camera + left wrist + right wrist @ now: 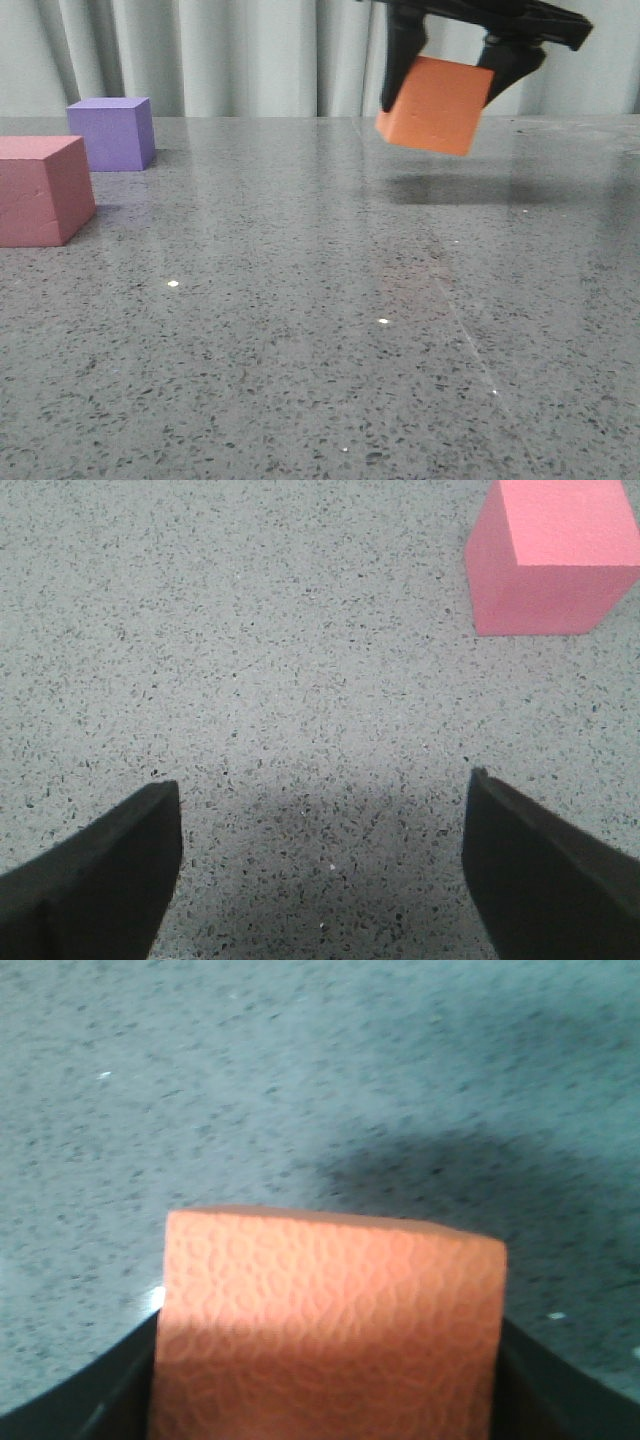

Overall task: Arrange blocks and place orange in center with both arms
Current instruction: 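Lift the orange cube and carry it toward the table's middle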

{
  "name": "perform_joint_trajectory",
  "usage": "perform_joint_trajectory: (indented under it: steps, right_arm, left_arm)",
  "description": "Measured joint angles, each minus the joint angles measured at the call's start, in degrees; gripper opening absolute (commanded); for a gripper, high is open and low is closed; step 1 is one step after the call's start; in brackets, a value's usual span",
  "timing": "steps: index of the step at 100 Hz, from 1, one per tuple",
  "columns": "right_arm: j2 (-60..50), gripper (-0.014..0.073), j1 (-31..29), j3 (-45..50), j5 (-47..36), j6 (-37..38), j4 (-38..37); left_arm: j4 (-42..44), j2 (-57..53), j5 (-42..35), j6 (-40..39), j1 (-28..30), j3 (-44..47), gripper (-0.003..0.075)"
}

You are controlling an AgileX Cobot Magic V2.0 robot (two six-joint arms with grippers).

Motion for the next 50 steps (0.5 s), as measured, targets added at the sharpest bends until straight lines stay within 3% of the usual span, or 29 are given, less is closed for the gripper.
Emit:
perform_joint_trajectory:
  steps: [50]
  right_arm:
    - [11.0,0.0302,10.6,-12.9,3.1,11.1,-6.1]
  left_arm:
    - [0.0,0.0,0.0,0.0,0.0,0.0,0.0545]
